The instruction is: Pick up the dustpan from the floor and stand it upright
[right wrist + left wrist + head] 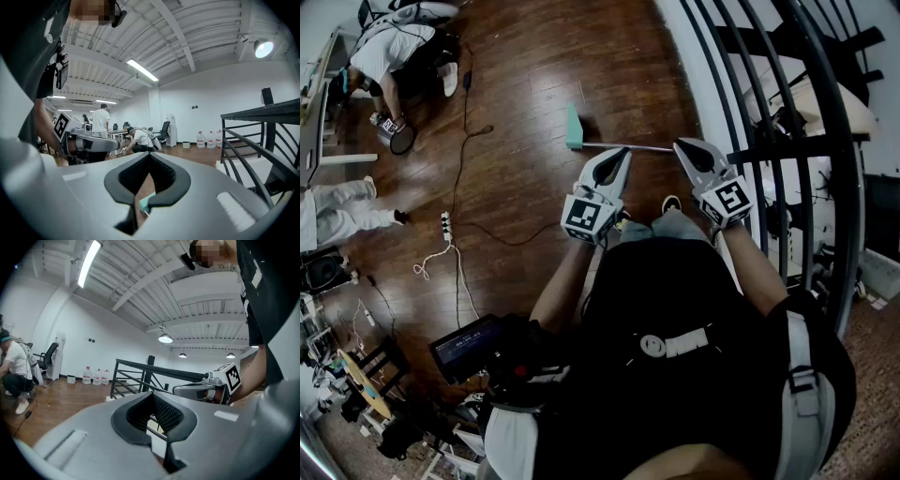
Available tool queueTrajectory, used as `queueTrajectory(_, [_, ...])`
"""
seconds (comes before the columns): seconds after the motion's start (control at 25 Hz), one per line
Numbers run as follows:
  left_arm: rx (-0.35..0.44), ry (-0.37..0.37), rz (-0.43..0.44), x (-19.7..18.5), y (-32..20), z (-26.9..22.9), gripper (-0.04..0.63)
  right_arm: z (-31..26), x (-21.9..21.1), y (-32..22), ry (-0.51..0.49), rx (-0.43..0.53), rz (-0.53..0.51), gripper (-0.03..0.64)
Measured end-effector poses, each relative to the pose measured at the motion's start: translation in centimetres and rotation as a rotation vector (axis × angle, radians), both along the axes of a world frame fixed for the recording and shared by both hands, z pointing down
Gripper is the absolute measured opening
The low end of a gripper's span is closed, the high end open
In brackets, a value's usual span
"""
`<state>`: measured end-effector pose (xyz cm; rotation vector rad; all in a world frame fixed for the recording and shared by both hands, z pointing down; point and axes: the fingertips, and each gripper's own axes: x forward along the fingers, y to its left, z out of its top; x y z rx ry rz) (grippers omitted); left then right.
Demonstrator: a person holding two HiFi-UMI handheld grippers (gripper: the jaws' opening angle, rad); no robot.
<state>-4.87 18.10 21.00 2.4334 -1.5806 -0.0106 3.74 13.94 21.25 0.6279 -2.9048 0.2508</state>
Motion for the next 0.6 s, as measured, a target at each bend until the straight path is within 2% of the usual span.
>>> queueTrajectory(0.32, [-0.094, -0.065, 0.057, 2.2, -4.8, 4.6, 0.018, 3.7, 4.8, -5.0, 0.017, -0.047, 0.072, 0.003])
queueTrajectory(0.52, [-0.169, -0.116, 0.140, 4.4, -9.6, 6.3, 0.018, 5.0, 6.5, -9.9, 0.007, -0.104, 0.076, 0.003])
queueTrajectory(0.6, [-0.217, -0.174, 0.197, 5.5, -10.8, 7.8, 0.018, 5.4, 6.9, -11.4, 0.010, -0.124, 0.060, 0.003])
